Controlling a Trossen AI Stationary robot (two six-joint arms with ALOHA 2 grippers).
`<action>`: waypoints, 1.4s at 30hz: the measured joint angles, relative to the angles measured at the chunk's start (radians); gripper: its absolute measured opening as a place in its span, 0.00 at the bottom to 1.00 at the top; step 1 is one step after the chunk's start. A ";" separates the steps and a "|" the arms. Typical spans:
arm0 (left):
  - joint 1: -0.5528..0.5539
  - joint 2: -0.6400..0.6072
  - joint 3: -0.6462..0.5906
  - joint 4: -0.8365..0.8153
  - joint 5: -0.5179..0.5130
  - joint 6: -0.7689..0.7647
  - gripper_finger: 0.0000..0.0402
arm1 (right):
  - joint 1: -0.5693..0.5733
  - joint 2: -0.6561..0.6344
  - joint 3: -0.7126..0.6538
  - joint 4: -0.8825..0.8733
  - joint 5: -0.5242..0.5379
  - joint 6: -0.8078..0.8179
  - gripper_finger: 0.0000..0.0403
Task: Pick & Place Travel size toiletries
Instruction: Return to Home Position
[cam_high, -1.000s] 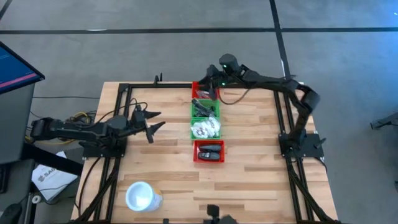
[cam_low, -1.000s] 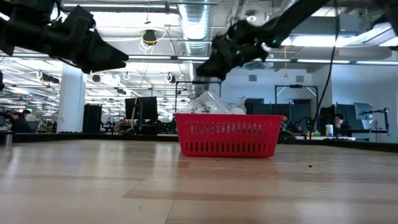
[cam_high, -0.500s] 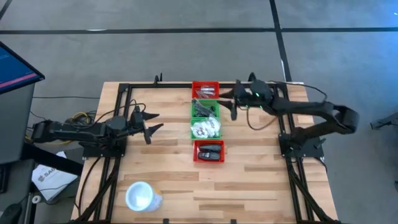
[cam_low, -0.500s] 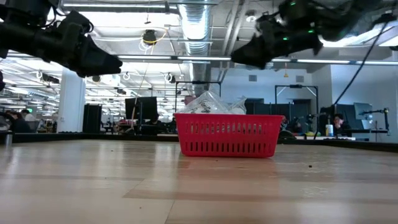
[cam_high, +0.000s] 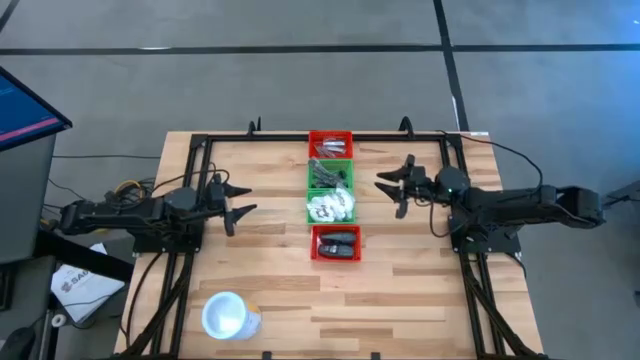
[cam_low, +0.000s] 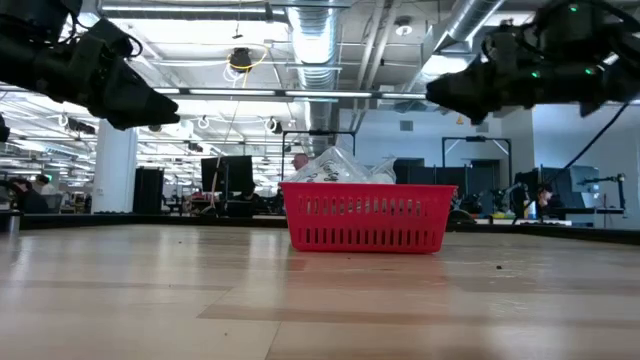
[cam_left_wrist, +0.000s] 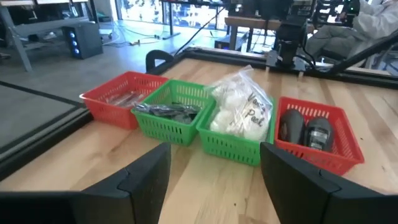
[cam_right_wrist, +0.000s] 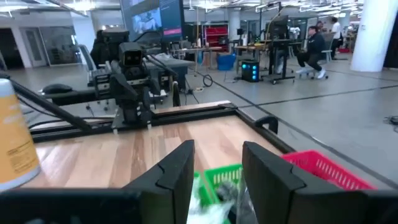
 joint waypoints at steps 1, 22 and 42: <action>0.000 -0.010 0.000 -0.014 0.009 -0.001 0.59 | 0.008 -0.005 -0.019 0.018 0.009 0.007 0.31; -0.003 -0.241 0.014 -0.273 0.053 -0.025 0.59 | 0.384 -0.370 -0.198 -0.033 0.389 -0.149 0.31; -0.003 -0.241 -0.016 -0.219 0.025 -0.045 0.59 | 0.456 -0.959 -0.197 -0.563 0.533 -0.246 0.31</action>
